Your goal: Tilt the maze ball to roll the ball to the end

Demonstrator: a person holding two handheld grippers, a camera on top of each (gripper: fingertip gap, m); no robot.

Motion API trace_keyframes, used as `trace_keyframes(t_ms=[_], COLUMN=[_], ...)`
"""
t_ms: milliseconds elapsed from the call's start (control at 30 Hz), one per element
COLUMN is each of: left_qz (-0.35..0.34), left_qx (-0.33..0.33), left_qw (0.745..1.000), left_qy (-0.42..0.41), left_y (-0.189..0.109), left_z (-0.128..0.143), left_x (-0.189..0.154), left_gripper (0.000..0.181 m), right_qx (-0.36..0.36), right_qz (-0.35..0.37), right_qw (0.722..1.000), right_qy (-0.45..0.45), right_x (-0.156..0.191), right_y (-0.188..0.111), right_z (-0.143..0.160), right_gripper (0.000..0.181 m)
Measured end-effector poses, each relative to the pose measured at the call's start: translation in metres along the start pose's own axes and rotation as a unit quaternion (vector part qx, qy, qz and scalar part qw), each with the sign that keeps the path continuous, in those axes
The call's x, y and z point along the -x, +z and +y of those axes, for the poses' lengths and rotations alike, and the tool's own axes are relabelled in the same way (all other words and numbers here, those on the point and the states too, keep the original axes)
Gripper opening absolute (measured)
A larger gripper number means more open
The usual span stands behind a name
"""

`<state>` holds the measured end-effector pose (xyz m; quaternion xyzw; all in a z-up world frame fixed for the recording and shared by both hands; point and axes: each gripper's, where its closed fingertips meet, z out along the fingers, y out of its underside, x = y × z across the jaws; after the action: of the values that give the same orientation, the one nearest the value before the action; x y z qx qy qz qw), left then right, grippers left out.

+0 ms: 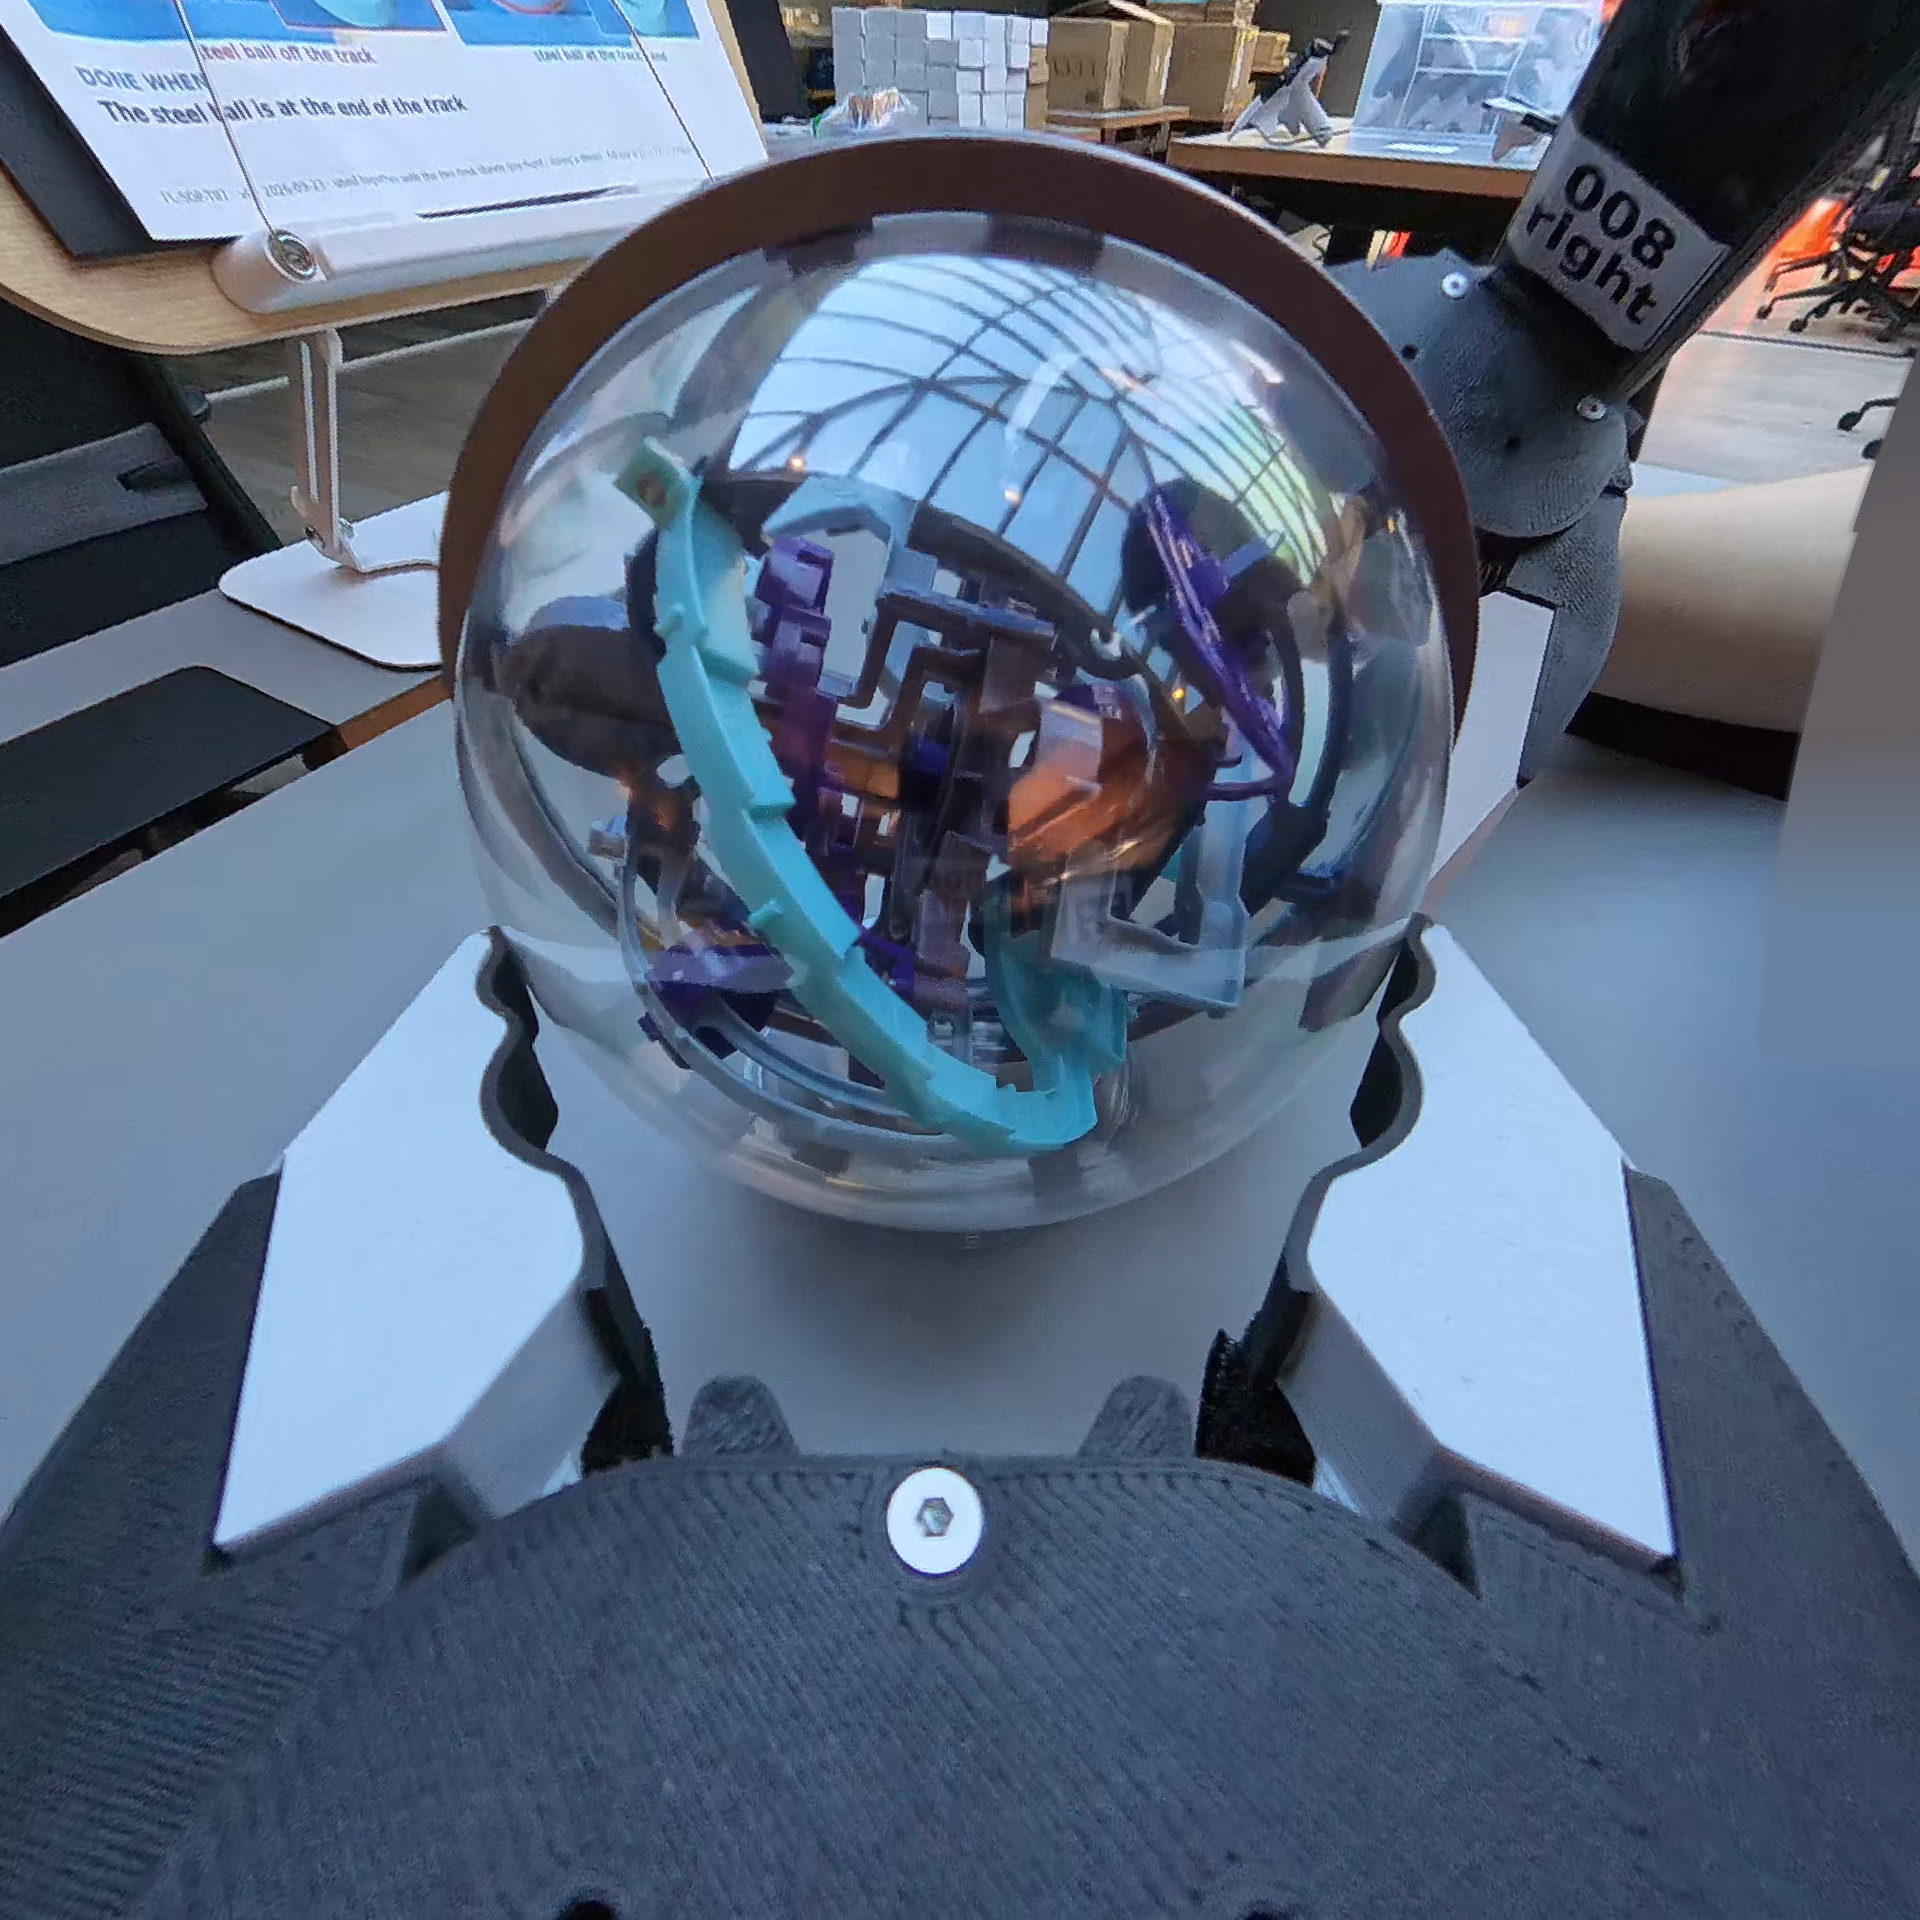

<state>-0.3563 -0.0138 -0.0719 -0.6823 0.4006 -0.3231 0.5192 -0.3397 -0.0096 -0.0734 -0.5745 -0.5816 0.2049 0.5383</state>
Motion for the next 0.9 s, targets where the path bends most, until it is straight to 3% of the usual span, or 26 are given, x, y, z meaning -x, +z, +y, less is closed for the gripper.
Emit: trace_keyframes(t_ms=[900], left_qz=[0.008], left_qx=[-0.022], left_qw=[1.000], left_qy=[0.005], left_y=[0.0013], left_z=[-0.0086], left_x=[-0.0051], left_gripper=[0.154], right_qx=[-0.023], right_qz=[0.009], right_qw=[0.999], right_qy=[0.045], right_x=[0.0042], right_y=[-0.0036], right_z=[0.0054], right_gripper=[0.156])
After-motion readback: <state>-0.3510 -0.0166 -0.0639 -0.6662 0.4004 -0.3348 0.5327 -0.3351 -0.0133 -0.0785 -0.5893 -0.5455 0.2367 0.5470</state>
